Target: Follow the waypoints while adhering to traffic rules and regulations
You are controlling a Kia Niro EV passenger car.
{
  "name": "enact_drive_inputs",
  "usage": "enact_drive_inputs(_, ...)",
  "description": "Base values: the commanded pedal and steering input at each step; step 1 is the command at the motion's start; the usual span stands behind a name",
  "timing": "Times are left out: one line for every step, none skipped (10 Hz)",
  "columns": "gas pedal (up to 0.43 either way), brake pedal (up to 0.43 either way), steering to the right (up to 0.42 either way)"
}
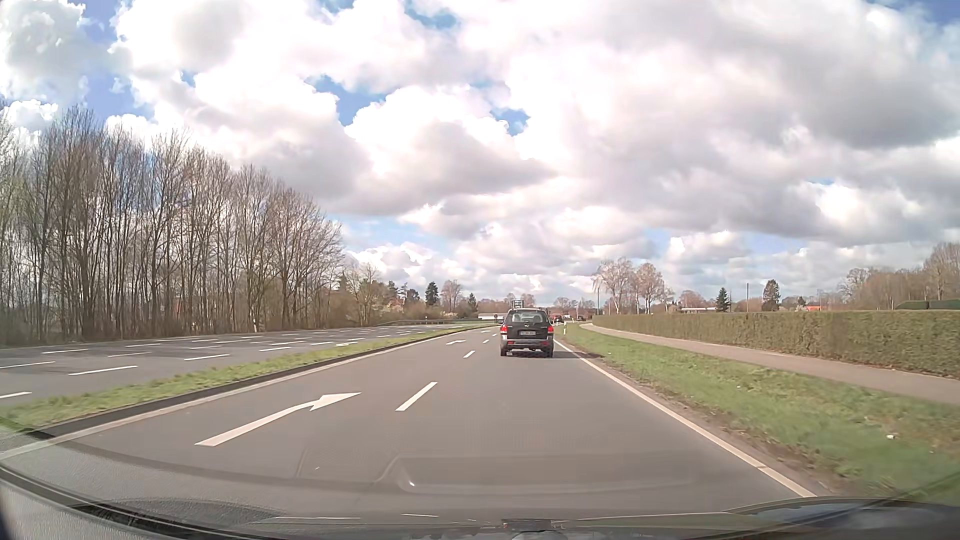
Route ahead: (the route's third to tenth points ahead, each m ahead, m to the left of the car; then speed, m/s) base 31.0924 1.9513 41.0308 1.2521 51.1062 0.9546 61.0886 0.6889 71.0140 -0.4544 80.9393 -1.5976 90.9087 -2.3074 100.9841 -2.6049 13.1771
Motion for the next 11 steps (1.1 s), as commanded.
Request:
enact_drive_inputs(0.228,0.000,0.016)
enact_drive_inputs(0.228,0.000,0.016)
enact_drive_inputs(0.220,0.000,0.012)
enact_drive_inputs(0.220,0.000,0.009)
enact_drive_inputs(0.209,0.000,0.006)
enact_drive_inputs(0.209,0.000,0.006)
enact_drive_inputs(0.209,0.000,0.006)
enact_drive_inputs(0.197,0.000,0.006)
enact_drive_inputs(0.197,0.000,0.006)
enact_drive_inputs(0.197,0.000,0.006)
enact_drive_inputs(0.189,0.000,0.006)
